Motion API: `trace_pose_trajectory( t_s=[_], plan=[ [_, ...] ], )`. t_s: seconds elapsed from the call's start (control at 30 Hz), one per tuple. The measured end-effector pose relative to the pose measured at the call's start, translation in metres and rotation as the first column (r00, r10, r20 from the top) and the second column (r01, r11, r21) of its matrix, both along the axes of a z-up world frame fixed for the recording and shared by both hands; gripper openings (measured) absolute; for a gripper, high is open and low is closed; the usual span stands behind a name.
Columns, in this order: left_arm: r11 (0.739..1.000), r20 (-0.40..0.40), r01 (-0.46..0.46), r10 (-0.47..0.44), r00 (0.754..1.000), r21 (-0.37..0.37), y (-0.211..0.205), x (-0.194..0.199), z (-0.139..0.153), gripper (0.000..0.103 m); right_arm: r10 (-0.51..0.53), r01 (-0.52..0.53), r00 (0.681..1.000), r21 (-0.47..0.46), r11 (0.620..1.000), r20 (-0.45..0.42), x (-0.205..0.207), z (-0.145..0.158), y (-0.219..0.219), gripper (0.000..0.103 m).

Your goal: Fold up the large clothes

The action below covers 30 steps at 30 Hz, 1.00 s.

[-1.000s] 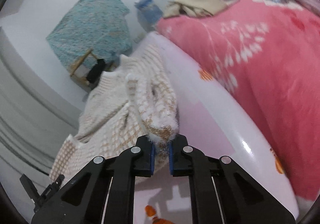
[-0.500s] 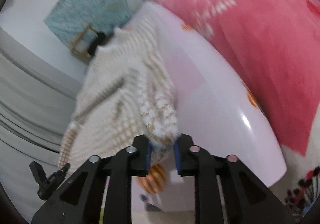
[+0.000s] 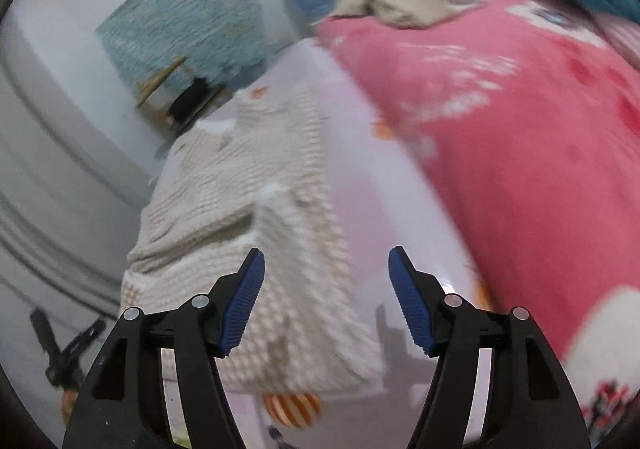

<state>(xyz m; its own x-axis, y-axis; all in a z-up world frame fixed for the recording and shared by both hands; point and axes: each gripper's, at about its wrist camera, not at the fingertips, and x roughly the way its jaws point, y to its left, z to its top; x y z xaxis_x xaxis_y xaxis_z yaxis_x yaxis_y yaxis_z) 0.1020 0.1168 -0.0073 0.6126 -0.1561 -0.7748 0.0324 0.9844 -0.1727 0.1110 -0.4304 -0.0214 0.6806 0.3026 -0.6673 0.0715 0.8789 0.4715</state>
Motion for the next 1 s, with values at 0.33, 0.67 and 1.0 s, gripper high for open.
trace_pose_trajectory(
  t_s=[0.33,0.67,1.0],
  plan=[
    [0.986,-0.036,0.071,-0.066,0.997,0.151,-0.028,0.052,-0.029,0.016,0.089,-0.098,0.994,-0.169,0.981,-0.065,0.061,-0.018,0.045,0.01],
    [0.998,0.137,0.028,-0.035,0.99,0.054,-0.01,0.051,0.005,0.01,0.027,-0.013,0.996,-0.154,0.988,0.085,0.054,0.013,0.036,0.004],
    [1.0,0.03,0.016,-0.017,0.999,0.015,-0.006,0.081,-0.041,0.011,-0.098,0.092,0.993,-0.094,0.991,-0.066,0.077,-0.047,0.007,0.0]
  ],
)
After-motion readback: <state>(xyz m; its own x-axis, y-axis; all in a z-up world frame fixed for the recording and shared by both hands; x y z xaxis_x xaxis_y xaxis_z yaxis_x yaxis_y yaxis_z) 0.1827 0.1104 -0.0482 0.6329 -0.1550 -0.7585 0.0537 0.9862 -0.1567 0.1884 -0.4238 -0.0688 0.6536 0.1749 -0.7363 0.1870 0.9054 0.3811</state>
